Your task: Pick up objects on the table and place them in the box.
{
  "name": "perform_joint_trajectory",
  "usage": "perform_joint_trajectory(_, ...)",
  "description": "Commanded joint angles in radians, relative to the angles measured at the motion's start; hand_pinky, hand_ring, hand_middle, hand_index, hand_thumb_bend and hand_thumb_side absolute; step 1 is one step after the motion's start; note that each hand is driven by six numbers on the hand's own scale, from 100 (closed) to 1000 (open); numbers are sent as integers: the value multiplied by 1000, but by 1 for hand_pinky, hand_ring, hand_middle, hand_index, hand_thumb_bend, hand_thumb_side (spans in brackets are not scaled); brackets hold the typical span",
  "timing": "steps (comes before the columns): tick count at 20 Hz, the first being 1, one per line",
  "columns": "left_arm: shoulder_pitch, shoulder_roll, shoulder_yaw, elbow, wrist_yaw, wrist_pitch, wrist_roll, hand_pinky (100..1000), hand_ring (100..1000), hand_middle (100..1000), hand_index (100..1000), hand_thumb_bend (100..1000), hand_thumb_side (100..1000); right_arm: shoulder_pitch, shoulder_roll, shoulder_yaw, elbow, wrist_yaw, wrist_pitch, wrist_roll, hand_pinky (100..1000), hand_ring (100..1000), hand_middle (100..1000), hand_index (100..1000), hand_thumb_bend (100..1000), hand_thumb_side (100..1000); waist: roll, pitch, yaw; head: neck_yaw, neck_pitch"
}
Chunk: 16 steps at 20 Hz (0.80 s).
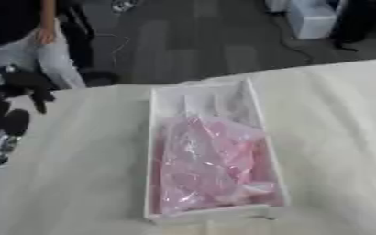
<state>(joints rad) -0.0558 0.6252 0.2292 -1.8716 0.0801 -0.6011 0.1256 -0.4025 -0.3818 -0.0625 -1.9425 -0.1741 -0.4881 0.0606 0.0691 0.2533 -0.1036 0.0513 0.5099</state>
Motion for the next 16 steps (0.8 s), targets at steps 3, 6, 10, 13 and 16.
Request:
perform_joint_trajectory(3, 31, -64, 64, -90, -35, 32, 58, 340, 535, 589, 741, 240, 707, -23, -32, -5, -15, 6, -13, -4, 789, 839, 848, 790, 418, 1000, -3, -10, 17, -20, -36)
perform_joint_trajectory(6, 37, -69, 72, -113, -52, 48, 79, 334, 530, 587, 739, 237, 708, -25, -38, -3, -22, 6, -16, -7, 787, 838, 848, 789, 417, 1000, -4, -12, 15, -10, -36)
perform_joint_trajectory(10, 31, -66, 65, -112, -61, 57, 86, 329, 525, 584, 737, 240, 699, -26, -39, -3, -15, 6, -16, -9, 790, 840, 848, 790, 416, 1000, -11, -14, 4, -3, -43)
perform_joint_trajectory(13, 30, -63, 61, -107, -60, 57, 81, 325, 523, 583, 736, 238, 698, -27, -37, -5, -9, 8, -17, -5, 790, 840, 848, 788, 415, 1000, -16, -15, -2, 1, -46)
perform_joint_trajectory(16, 31, -64, 61, -103, -59, 58, 75, 320, 520, 581, 733, 235, 700, -22, -34, -10, -9, 10, -19, -4, 791, 840, 848, 786, 415, 1000, -21, -15, -6, 3, -48)
